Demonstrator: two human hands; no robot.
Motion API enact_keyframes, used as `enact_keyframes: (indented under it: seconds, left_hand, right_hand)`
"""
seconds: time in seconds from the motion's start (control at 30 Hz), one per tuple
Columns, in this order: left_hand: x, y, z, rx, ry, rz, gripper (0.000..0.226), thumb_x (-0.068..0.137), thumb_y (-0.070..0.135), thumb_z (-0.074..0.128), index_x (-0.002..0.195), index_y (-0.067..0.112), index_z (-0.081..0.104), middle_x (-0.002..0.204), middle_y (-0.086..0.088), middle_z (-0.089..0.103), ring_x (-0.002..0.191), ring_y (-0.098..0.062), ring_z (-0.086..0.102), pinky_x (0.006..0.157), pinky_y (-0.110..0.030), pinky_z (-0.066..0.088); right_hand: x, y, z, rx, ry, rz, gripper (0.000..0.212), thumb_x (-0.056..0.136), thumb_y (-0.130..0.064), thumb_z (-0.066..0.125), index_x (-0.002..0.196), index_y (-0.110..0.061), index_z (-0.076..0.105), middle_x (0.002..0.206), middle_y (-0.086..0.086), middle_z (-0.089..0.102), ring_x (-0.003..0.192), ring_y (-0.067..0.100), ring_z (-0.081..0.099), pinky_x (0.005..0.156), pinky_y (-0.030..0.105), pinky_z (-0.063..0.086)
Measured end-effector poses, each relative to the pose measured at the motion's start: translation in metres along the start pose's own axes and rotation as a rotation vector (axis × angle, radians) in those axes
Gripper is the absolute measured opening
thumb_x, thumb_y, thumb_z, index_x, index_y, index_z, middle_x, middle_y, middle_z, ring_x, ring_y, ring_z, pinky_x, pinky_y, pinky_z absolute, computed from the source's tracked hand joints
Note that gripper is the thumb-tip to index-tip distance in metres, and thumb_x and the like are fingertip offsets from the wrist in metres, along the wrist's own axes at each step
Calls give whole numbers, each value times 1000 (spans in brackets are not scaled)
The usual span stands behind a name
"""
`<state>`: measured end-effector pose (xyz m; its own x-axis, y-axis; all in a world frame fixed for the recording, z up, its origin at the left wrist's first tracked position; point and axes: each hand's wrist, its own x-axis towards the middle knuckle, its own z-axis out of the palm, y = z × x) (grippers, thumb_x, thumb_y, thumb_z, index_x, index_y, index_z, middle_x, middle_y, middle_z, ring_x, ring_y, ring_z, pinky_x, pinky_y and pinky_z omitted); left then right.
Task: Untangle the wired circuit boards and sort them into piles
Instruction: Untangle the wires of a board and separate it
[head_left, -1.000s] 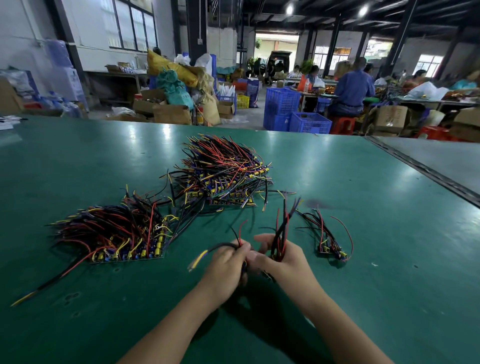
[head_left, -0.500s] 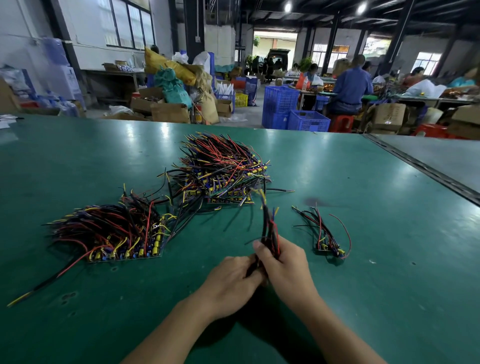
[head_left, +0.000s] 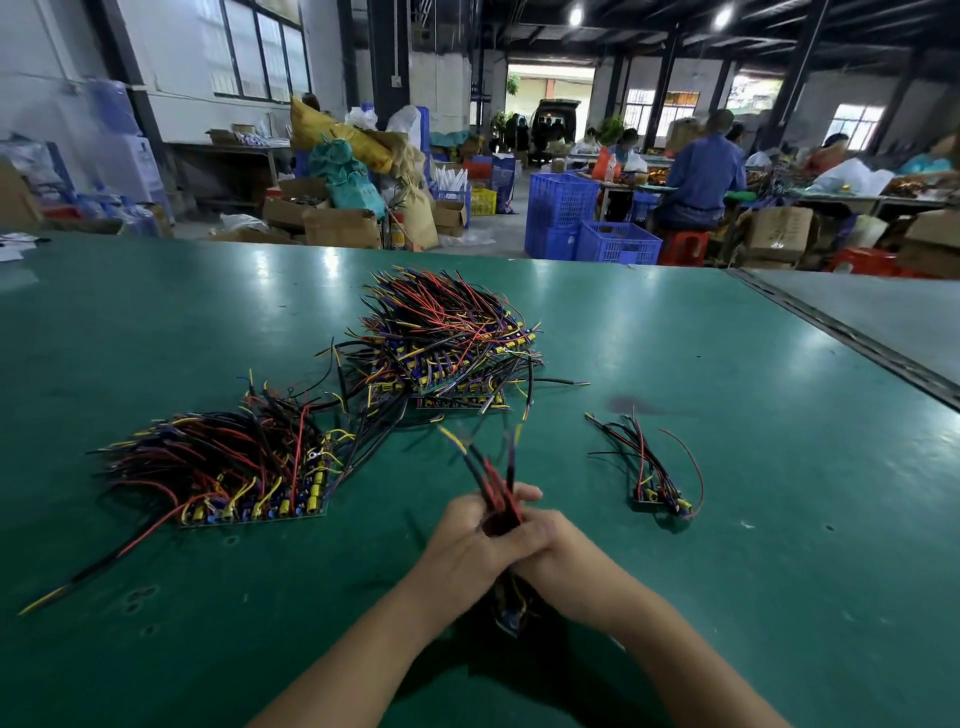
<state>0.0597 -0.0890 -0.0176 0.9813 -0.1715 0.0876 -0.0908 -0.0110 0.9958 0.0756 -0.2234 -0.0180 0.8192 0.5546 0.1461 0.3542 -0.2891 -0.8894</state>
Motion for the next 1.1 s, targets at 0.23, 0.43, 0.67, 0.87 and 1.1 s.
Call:
enact_keyframes:
  seconds: [0.23, 0.43, 0.67, 0.87, 1.1]
  left_hand:
    - [5, 9, 4, -452, 121, -180, 38, 76, 43, 61, 48, 18, 58, 93, -19, 74, 81, -27, 73, 64, -30, 57]
    - [6, 13, 3, -573, 169, -169, 38, 82, 46, 50, 68, 11, 46, 96, -21, 73, 79, -34, 73, 57, -35, 57]
    - [8, 19, 0, -695, 250, -75, 33, 85, 42, 45, 72, 12, 41, 98, -22, 73, 87, -26, 73, 74, -37, 58]
    - [9, 18, -8, -660, 300, -43, 35, 97, 40, 38, 76, 13, 45, 102, -19, 73, 93, -26, 72, 72, -32, 56]
    - [12, 16, -9, -701, 283, -20, 34, 89, 42, 43, 76, 11, 48, 96, -17, 74, 90, -23, 73, 67, -26, 57]
  right_hand:
    - [-3, -11, -2, 313, -169, 145, 3, 83, -10, 64, 83, -10, 67, 73, 2, 70, 71, 16, 66, 73, 26, 54]
    - [-4, -14, -5, 476, -86, 281, 34, 78, -18, 70, 104, 2, 66, 96, 15, 71, 91, 26, 67, 92, 40, 53]
    - [-2, -18, -5, 801, -97, 377, 41, 92, -38, 61, 122, -9, 63, 110, 15, 66, 91, 29, 66, 76, 40, 57]
    - [0, -17, 0, 901, -58, 307, 25, 92, -37, 57, 110, -21, 64, 97, 6, 65, 70, 21, 57, 70, 42, 56]
    - [6, -12, 6, 864, 307, 372, 28, 89, -41, 61, 81, -14, 59, 65, 2, 53, 52, 16, 49, 45, 24, 42]
